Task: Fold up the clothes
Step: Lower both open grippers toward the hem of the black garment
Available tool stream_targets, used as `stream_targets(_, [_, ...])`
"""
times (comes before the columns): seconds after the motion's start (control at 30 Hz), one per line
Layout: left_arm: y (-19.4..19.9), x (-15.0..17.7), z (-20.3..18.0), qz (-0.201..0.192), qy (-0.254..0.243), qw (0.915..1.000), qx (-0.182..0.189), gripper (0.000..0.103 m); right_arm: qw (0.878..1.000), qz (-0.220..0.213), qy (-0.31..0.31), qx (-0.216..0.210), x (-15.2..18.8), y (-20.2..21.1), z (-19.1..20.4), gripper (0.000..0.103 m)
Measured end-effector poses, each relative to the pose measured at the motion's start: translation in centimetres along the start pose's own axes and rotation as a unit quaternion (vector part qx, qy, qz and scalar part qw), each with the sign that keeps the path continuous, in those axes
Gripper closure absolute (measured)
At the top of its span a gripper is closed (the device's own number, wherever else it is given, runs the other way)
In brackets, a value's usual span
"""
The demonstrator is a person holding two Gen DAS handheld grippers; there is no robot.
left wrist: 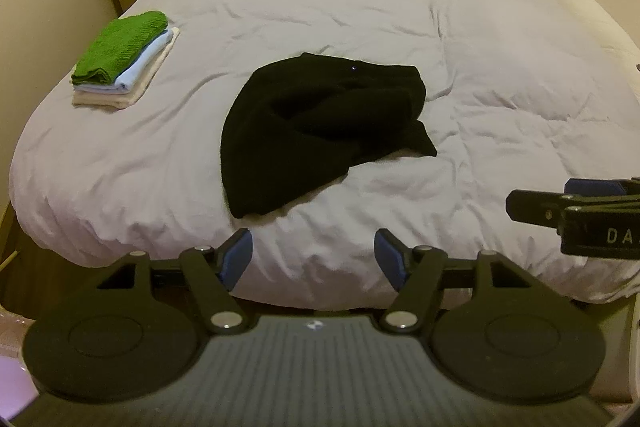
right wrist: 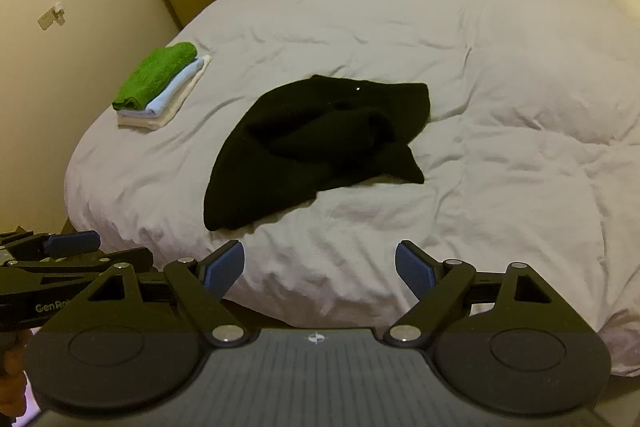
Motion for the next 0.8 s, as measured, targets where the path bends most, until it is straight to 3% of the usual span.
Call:
stream_targets(0.33, [-4.5, -3.1, 3.5, 0.029, -0.006, 0.999, 0.033, 0.04, 1.0, 0.014, -0.007, 0.025, -3.2, -4.0, 1.2, 0.017])
stream_targets(0.8, [-14.3, -15.9, 10.5, 0.085, -0.076, 0.99, 0.084, 0.04, 0.993, 0.07, -0.068, 0.07, -12.5, -14.5, 4.8, 0.017])
Point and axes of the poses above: each gripper's, at about its wrist camera, not at the fingertips, and y roughly against the way its jaws point, z to its left, x to its underside, the point moved 4 cm from there along -y, roughly the way its jaws point, and after that the axes turned 12 degrees about x, right-handed, at the moved point
